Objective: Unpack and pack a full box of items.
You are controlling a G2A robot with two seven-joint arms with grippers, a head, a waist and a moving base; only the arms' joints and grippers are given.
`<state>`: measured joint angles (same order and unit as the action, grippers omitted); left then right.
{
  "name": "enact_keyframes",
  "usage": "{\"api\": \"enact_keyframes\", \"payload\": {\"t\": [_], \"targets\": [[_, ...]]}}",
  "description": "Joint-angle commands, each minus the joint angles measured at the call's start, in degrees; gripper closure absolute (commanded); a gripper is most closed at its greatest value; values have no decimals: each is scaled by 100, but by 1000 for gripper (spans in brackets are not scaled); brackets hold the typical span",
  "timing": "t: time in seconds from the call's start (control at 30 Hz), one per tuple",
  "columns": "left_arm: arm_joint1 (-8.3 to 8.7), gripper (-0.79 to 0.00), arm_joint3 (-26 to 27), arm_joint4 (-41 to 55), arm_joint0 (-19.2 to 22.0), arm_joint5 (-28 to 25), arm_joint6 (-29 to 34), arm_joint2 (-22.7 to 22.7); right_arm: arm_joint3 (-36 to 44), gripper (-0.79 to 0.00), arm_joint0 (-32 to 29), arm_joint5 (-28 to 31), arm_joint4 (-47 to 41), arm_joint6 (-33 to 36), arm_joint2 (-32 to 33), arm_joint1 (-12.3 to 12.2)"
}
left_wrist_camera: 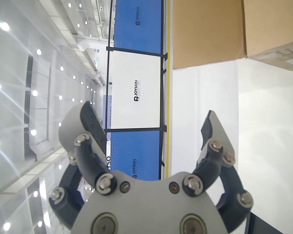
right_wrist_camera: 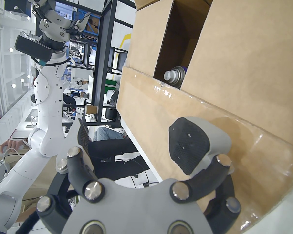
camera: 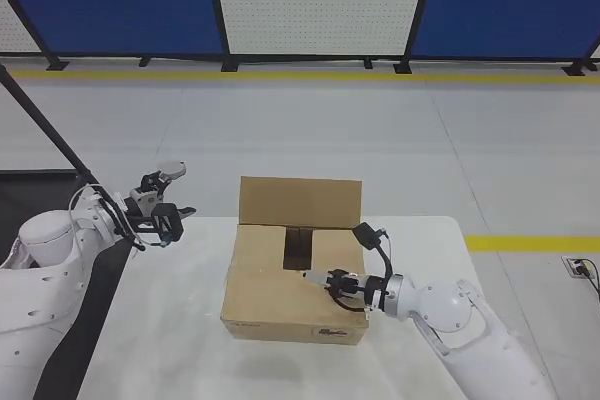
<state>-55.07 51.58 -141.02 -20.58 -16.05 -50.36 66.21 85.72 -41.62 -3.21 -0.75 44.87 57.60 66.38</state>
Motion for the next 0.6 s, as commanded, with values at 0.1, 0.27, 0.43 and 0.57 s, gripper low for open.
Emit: {"api": "enact_keyframes", "payload": {"t": [0.1,0.27,0.43,0.57], "targets": [[-99,-785,-186,435,-109,104,1009,-55,132,-785,-95,34,92,-73,-28,4],[-381,-785,-683,485,245,326,1236,-678,327,-785,-236,-30,205,-82,21,-13],[-733,-785,-1374,652,690,567,1132,-1262,656,-785,-605,-50,338,-139,249,-83],[-1018,-785,-1920,801,1014,769,1104,-1614,880,-785,-888,-34,391,-139,447,-138]]}}
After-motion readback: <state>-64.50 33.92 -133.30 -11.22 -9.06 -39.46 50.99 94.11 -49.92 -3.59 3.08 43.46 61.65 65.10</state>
